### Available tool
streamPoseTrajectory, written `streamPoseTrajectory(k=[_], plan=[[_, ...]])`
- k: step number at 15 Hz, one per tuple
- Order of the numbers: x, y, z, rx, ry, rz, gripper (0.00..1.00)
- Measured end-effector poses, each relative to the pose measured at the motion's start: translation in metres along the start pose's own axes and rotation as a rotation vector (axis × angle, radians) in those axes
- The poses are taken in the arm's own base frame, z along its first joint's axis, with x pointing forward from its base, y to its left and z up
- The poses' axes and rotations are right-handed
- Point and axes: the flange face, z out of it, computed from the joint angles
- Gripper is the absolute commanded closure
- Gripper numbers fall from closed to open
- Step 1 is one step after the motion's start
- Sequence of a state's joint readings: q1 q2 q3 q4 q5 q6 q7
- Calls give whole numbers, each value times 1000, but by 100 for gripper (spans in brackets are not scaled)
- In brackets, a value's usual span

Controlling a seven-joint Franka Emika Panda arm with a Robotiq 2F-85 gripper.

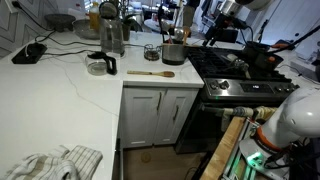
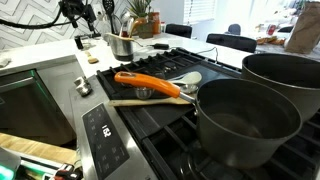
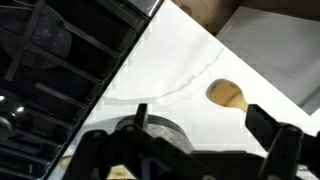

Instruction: Put the slotted spoon inside the silver holder.

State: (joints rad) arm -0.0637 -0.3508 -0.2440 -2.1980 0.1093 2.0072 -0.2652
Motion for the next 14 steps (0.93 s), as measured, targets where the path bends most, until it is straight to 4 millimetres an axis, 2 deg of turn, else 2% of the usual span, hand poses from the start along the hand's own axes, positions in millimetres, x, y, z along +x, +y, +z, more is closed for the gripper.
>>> streamPoseTrajectory(k=[3,10,14], plan=[[4,33,0,129,28,44,0],[-11,149,-4,481,79,164,0],[-6,198,14,622,93,255,0]])
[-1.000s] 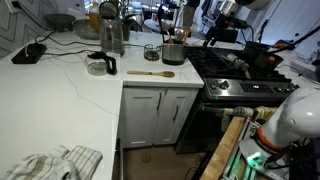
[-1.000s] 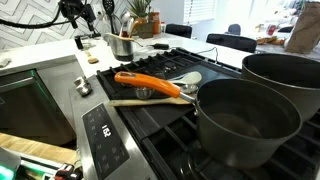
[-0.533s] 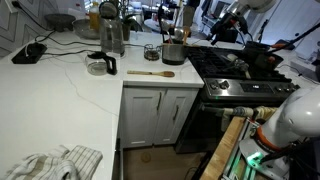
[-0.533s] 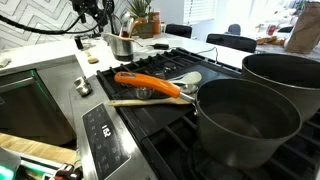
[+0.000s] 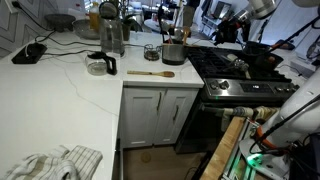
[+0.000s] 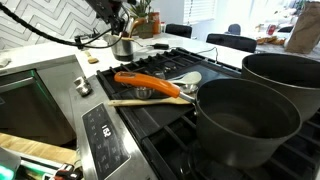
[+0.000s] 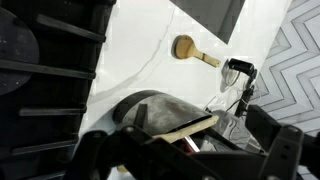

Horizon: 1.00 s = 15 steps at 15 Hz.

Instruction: Put the slotted spoon inside the silver holder.

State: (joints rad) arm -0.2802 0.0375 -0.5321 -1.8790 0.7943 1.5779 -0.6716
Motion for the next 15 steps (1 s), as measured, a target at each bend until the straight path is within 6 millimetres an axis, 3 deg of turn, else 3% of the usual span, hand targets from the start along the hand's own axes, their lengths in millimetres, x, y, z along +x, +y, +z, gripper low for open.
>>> streamPoseTrajectory(k=[7,15], plan=[[52,73,23,123,55,116,0],[89,110,50,262,37,183,0]])
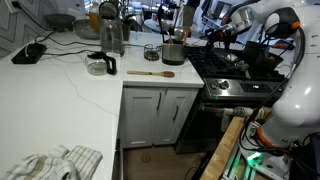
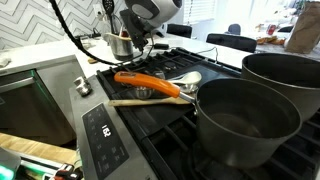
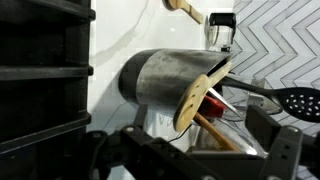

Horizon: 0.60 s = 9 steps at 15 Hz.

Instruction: Put the slotted spoon inside the silver holder.

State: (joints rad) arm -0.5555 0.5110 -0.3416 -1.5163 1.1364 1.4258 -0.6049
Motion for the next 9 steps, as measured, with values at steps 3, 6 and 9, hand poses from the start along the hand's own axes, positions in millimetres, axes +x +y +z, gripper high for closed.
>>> streamPoseTrajectory(k=[3,6,9], plan=[[12,7,14,37,-19,29,0],[23,11,32,64,-38,48,10],[31,12,47,102,-60,57,38]])
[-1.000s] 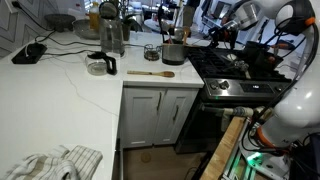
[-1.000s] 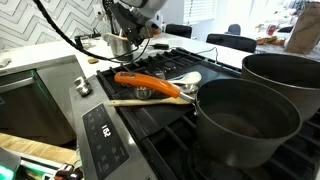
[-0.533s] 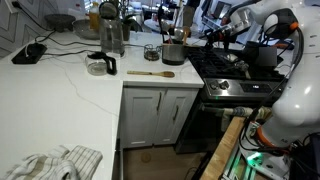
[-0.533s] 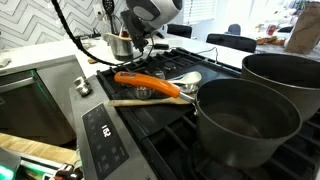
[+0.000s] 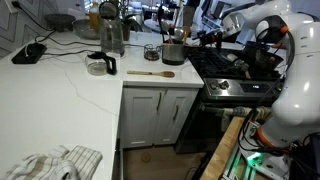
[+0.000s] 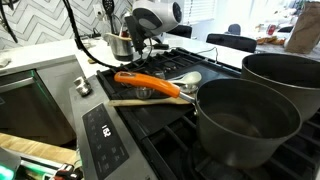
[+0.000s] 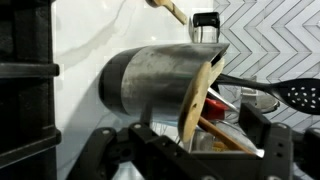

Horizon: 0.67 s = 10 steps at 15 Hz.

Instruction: Put the slotted spoon inside the silver holder.

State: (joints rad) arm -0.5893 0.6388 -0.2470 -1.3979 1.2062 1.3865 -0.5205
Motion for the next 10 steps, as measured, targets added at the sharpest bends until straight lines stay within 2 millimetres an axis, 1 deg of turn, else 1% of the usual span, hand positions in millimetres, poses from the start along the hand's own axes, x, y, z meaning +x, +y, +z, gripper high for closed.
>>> streamPoseTrajectory(k=[2,6,7,8,9,10], plan=[[4,1,4,34,-13,4,42],[2,0,1,91,-68,23,38],[1,1,-1,101,-80,29,45],[0,1,-5,109,-90,32,61],[-2,0,-8,120,-98,34,69],[-3,0,-12,131,-102,36,70]])
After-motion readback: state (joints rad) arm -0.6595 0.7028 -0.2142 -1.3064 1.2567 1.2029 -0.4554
